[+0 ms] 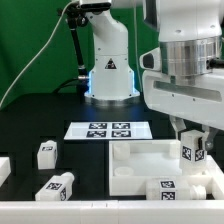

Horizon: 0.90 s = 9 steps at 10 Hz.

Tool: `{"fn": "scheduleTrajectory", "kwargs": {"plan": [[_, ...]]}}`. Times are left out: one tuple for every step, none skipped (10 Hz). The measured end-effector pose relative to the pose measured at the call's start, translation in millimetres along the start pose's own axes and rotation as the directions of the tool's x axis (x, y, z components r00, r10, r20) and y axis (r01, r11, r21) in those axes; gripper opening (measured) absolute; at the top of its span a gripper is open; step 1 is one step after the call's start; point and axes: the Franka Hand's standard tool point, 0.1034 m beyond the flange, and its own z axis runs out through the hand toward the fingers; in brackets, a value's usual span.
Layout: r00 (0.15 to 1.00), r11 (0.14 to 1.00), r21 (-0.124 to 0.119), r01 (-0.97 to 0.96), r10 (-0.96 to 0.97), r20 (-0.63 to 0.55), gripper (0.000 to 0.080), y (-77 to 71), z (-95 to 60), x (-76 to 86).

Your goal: Assemble one leg

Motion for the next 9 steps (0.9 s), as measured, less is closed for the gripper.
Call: {"fn": "scheduleTrajectory", "kwargs": {"plan": [[0.999,0.999,0.001,0.053,-0.053,-0.001,0.0496,-0.5,-0.8,0.0],[0.988,0.988,-0.004,0.152,-0.152,-0.006,0.0616,-1.6,-1.5,-1.9],[0.954,0.954,-0.019,0.299,-0.299,-0.018,0.0639,-2.7,-1.5,-4.6],[0.94,0.94,-0.02,0.34,-0.341,-0.017,0.0639,-2.2,-1.4,-3.5],[0.907,0.907,-0.022,0.42,-0.42,-0.016,0.0648,-1.8,-1.4,-2.6],[0.872,0.872,-0.023,0.488,-0.489,-0.015,0.0648,-1.7,-1.4,-2.5],[0.825,0.825,-0.033,0.564,-0.564,-0.015,0.0649,-1.6,-1.2,-3.2],[0.745,0.745,-0.053,0.665,-0.667,-0.016,0.0649,-2.1,-1.1,-4.8],[0.664,0.663,-0.064,0.746,-0.748,-0.013,0.0649,-2.8,-1.8,-5.5]]}}
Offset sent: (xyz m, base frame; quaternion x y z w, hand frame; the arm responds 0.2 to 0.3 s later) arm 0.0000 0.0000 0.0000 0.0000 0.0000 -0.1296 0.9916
